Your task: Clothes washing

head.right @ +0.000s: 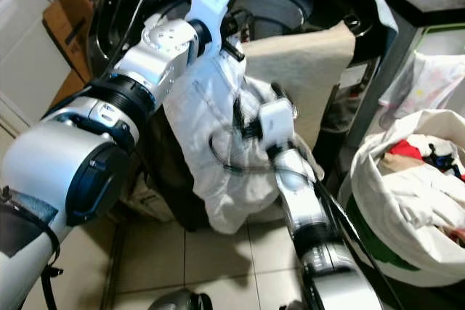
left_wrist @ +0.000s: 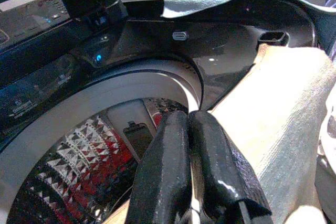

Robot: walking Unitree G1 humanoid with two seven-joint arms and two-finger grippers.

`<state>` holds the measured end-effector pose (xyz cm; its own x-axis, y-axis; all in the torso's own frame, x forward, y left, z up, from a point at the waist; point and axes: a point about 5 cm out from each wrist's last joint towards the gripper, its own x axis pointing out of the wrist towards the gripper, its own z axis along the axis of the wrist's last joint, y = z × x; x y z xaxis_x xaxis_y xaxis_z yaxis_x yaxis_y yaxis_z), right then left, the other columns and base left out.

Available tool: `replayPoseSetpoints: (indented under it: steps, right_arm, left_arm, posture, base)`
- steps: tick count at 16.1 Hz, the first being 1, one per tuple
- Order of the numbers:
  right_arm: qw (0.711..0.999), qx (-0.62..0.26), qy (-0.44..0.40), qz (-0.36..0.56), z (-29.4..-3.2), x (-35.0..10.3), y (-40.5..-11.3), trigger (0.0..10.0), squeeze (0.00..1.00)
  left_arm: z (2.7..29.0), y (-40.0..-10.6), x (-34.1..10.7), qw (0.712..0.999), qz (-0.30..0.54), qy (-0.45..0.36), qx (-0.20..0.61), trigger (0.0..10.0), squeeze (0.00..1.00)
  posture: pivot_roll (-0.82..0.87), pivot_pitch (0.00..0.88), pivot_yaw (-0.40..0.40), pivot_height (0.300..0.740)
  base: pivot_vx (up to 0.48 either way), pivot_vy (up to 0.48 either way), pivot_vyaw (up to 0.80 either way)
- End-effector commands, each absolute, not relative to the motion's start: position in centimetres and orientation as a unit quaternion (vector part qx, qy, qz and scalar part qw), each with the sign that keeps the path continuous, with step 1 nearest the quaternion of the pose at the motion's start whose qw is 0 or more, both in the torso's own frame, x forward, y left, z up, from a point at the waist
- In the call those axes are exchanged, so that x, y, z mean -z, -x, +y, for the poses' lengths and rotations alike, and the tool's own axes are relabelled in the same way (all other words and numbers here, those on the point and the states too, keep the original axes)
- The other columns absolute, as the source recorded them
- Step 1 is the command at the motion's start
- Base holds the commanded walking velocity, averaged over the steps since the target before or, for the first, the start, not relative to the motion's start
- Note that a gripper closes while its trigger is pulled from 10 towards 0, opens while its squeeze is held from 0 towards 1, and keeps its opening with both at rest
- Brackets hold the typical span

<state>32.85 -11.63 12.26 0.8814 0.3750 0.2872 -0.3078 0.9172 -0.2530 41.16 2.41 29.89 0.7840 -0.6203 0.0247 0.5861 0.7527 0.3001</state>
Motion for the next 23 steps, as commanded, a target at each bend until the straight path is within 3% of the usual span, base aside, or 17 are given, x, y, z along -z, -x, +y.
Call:
replayPoseSetpoints:
  steps: [1,4,8,11,14,23]
  right_arm:
    - [0.952,-0.224,0.116,-0.172,-10.7,-12.1,-32.0,10.0,1.00]
    - [0.950,-0.264,0.132,-0.102,-12.5,-7.6,-28.3,10.0,1.00]
    - [0.970,-0.204,0.128,0.005,-17.0,-3.3,-25.6,10.0,1.00]
    - [0.971,-0.197,0.134,0.012,-17.5,-2.8,-24.9,10.0,1.00]
    - [0.971,-0.192,0.139,0.019,-17.7,-2.1,-24.3,10.0,1.00]
    - [0.971,-0.192,0.139,0.019,-17.7,-2.1,-24.3,10.0,1.00]
  left_arm:
    - [2.5,-41.1,-31.9,0.934,-0.091,-0.131,0.320,0.0,0.00]
    - [2.6,-41.1,-32.1,0.933,-0.096,-0.139,0.317,0.0,0.00]
    - [2.7,-41.2,-29.9,0.935,-0.077,-0.135,0.318,0.0,0.00]
    - [3.2,-41.3,-29.9,0.941,-0.087,-0.125,0.304,0.0,0.00]
    - [5.4,-41.8,-31.1,0.955,-0.106,-0.105,0.258,0.0,0.00]
    - [5.4,-41.8,-31.1,0.955,-0.106,-0.105,0.258,0.0,0.00]
  posture:
    - [-0.04,0.000,0.117,0.740]
    - [-0.04,0.000,0.116,0.740]
    - [-0.05,0.000,0.126,0.740]
    - [-0.04,0.000,0.123,0.740]
    - [-0.03,0.000,0.117,0.740]
    - [-0.03,0.000,0.117,0.740]
  base:
    - [0.000,0.000,0.00]
    - [0.000,0.000,0.00]
    - [0.000,0.000,0.00]
    - [0.000,0.000,0.00]
    - [0.000,0.000,0.00]
    - [0.000,0.000,0.00]
